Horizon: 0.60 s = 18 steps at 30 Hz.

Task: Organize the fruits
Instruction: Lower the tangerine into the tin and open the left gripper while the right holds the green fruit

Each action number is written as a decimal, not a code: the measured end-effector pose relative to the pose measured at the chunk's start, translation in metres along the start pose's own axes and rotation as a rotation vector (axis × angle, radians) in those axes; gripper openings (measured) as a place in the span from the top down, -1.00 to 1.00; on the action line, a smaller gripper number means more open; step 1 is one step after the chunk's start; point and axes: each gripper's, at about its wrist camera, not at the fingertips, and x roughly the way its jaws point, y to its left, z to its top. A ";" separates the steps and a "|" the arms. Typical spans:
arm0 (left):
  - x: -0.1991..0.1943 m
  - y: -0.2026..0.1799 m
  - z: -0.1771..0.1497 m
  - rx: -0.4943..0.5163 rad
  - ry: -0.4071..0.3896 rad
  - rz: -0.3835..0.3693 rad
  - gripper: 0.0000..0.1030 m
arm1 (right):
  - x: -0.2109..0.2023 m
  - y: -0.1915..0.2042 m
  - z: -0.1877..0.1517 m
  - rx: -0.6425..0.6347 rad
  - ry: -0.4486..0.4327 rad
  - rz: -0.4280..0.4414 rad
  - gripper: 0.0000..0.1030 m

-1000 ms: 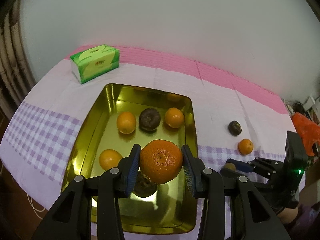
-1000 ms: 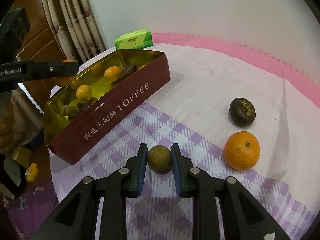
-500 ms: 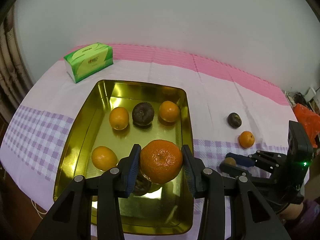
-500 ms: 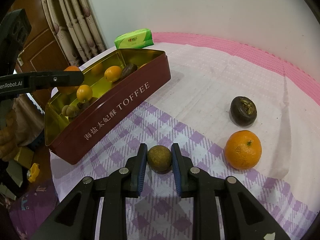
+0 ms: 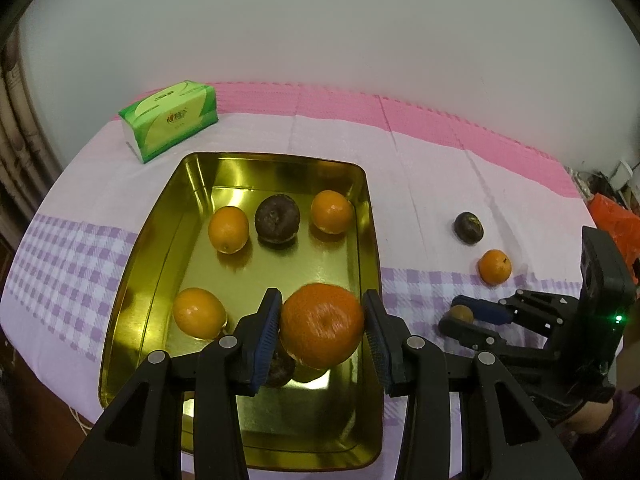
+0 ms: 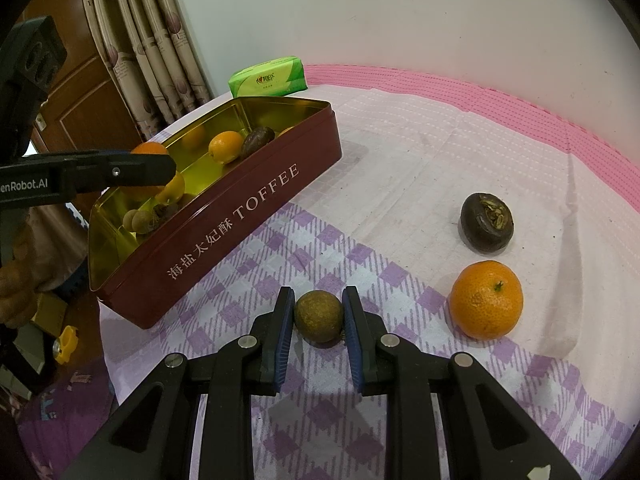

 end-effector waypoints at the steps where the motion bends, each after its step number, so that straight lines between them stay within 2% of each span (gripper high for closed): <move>1: 0.000 0.000 0.000 0.001 -0.002 0.000 0.18 | 0.000 0.000 0.000 0.000 0.000 0.000 0.57; 18: -0.002 -0.002 0.000 0.016 -0.017 0.041 0.16 | 0.000 0.000 -0.001 0.000 -0.001 -0.001 0.57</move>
